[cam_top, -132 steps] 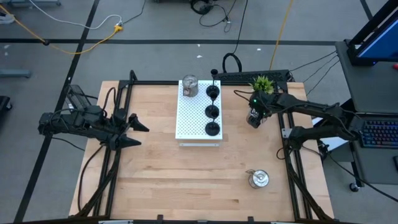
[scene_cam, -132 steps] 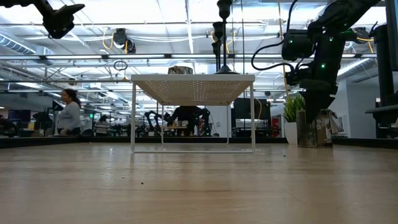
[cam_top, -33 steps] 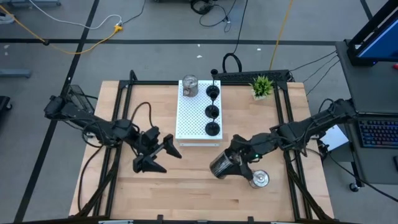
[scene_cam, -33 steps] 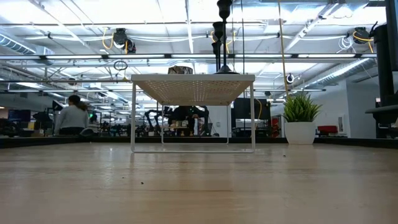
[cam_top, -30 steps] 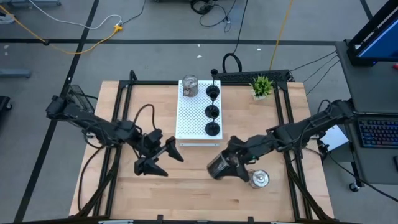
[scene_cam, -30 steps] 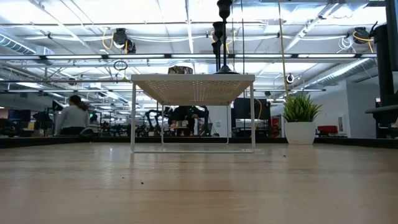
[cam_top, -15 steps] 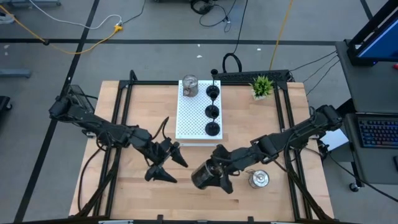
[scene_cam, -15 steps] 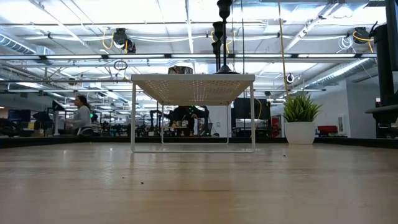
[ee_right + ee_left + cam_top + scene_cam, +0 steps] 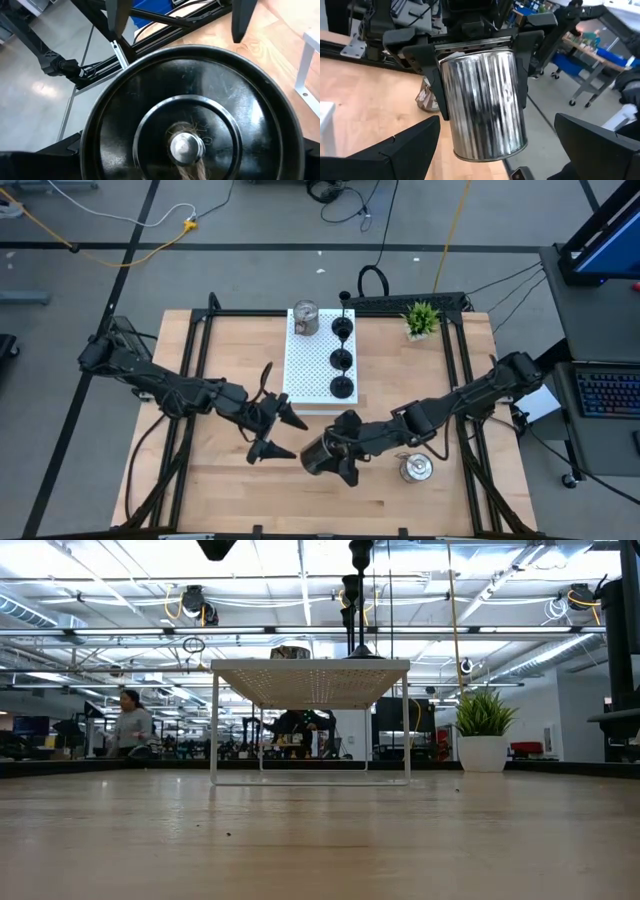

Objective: Pick & Place candle stick holders
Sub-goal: Put the top brown scented candle on the shelf aligned with the brown scented candle

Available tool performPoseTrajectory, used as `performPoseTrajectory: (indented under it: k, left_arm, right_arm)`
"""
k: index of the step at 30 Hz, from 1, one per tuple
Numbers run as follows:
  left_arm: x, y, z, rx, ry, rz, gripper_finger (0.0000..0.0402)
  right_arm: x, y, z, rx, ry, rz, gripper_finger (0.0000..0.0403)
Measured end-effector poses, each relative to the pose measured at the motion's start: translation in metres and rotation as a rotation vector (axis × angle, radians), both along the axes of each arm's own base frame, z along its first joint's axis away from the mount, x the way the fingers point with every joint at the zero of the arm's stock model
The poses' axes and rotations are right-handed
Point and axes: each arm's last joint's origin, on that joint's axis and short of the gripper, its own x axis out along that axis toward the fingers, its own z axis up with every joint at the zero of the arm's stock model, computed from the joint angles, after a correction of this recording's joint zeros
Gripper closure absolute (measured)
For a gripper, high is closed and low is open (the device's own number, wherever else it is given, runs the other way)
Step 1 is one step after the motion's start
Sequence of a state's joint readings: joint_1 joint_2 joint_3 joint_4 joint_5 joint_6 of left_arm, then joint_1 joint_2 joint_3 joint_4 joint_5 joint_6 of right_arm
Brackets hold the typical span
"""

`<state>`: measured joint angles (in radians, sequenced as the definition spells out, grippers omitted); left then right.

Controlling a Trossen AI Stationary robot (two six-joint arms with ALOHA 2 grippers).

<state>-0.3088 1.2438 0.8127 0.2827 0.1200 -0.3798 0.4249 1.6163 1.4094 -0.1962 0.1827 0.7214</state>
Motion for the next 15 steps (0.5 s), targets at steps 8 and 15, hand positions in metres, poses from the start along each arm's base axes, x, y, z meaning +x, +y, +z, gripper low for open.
performPoseTrajectory:
  k: [8, 15]
  left_arm:
    - [0.000, 0.000, 0.000, 0.075, -0.031, -0.006, 0.0002]
    - [0.009, 0.000, -0.014, 0.077, 0.031, 0.044, 0.0002]
  right_arm:
    - [0.006, -0.012, 0.000, 0.000, -0.003, -0.034, 0.0054]
    - [0.009, -0.017, 0.002, 0.002, -0.034, -0.041, 0.0054]
